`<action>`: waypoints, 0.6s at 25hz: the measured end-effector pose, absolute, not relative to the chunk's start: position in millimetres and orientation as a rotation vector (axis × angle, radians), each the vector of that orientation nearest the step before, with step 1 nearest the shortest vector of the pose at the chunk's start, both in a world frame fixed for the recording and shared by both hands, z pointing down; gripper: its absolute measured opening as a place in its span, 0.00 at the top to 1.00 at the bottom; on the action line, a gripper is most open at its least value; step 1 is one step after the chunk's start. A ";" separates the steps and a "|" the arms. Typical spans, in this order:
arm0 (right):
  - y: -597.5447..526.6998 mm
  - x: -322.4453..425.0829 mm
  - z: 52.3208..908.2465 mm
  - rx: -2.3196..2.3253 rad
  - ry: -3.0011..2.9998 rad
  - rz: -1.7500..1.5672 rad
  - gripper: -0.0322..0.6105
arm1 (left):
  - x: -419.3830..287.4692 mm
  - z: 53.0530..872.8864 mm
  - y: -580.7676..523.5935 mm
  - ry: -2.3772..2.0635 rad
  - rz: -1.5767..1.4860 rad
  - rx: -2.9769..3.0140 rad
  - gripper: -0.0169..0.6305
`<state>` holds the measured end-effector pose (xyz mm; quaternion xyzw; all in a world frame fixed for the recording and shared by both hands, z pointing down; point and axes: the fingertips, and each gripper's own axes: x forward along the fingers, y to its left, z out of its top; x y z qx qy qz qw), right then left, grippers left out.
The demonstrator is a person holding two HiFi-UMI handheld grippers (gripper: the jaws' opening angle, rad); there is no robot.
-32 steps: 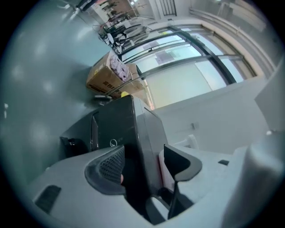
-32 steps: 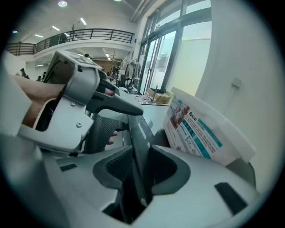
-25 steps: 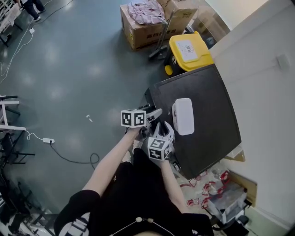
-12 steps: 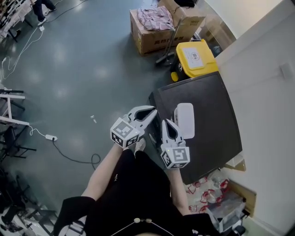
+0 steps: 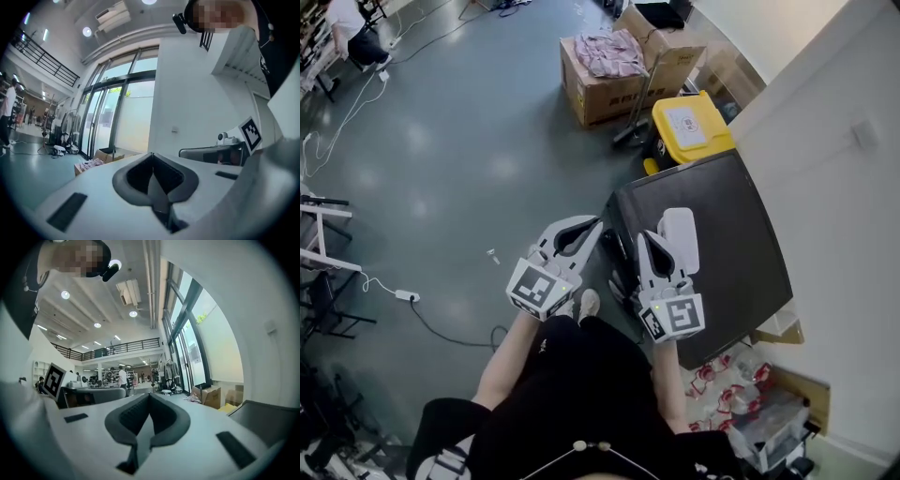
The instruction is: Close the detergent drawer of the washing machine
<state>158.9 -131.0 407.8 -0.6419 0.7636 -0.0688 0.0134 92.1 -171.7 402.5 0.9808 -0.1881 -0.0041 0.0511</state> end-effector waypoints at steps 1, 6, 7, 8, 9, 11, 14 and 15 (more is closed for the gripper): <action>-131.2 159.6 405.5 -2.017 2.376 -0.193 0.95 | 90.6 399.2 -170.8 -0.570 -0.023 3.005 0.96; -130.6 164.6 395.8 -2.094 2.342 -0.136 0.95 | 82.5 392.3 -174.0 -0.626 -0.002 3.011 0.96; -131.1 164.9 393.1 -2.092 2.341 -0.134 0.95 | 79.5 391.0 -176.5 -0.651 0.004 3.004 0.96; -131.6 164.6 390.7 -2.084 2.347 -0.133 0.95 | 77.4 387.3 -178.4 -0.666 -0.017 3.008 0.96; -131.9 164.1 388.6 -2.074 2.356 -0.131 0.95 | 76.2 382.0 -180.0 -0.675 -0.058 3.018 0.96; -131.7 163.5 384.7 -2.062 2.365 -0.124 0.95 | 74.3 373.1 -183.8 -0.691 -0.123 3.025 0.96; -131.2 163.7 380.4 -2.073 2.351 -0.113 0.95 | 70.9 369.1 -187.6 -0.702 -0.139 3.024 0.96; -131.2 163.8 379.7 -2.078 2.347 -0.111 0.95 | 69.8 367.8 -188.6 -0.711 -0.134 3.018 0.96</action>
